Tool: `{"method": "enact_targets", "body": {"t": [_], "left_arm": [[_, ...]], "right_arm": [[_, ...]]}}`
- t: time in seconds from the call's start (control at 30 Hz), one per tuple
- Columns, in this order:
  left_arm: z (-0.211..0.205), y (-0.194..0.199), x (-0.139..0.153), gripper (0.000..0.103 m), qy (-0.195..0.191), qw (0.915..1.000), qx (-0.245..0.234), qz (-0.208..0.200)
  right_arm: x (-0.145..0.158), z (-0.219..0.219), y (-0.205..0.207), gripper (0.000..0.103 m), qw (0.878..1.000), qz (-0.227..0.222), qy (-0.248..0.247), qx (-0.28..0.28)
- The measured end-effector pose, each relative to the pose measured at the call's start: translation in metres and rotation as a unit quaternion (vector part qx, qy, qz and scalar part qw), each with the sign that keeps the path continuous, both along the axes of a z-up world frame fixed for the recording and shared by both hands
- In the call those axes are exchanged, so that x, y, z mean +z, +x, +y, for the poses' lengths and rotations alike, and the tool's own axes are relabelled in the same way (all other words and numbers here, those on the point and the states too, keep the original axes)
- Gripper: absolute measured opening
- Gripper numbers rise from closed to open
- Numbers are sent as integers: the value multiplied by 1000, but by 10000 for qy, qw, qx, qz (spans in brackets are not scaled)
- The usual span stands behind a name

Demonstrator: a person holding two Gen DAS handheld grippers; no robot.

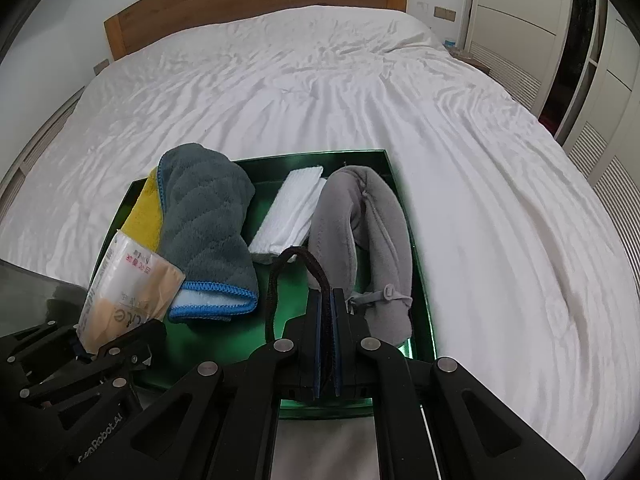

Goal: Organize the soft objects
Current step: 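Carry the tissue pack with the left tool while the right tool carries the hair tie over the green tray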

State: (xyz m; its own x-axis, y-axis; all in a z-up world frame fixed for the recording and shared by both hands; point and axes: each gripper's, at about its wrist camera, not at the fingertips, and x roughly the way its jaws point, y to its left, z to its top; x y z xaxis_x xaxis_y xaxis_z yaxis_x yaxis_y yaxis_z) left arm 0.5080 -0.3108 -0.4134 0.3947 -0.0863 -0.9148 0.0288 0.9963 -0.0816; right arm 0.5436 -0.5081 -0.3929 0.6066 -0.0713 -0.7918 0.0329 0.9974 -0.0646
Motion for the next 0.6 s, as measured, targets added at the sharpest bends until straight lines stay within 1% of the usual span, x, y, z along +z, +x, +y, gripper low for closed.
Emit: {"method": "enact_targets", "body": {"t": [0.6], "left_arm": [[-6,3,-5,22,148,9999,-56,-14]], "right_arm": [[-12,1,9,4,9998,172,-112,6]]}}
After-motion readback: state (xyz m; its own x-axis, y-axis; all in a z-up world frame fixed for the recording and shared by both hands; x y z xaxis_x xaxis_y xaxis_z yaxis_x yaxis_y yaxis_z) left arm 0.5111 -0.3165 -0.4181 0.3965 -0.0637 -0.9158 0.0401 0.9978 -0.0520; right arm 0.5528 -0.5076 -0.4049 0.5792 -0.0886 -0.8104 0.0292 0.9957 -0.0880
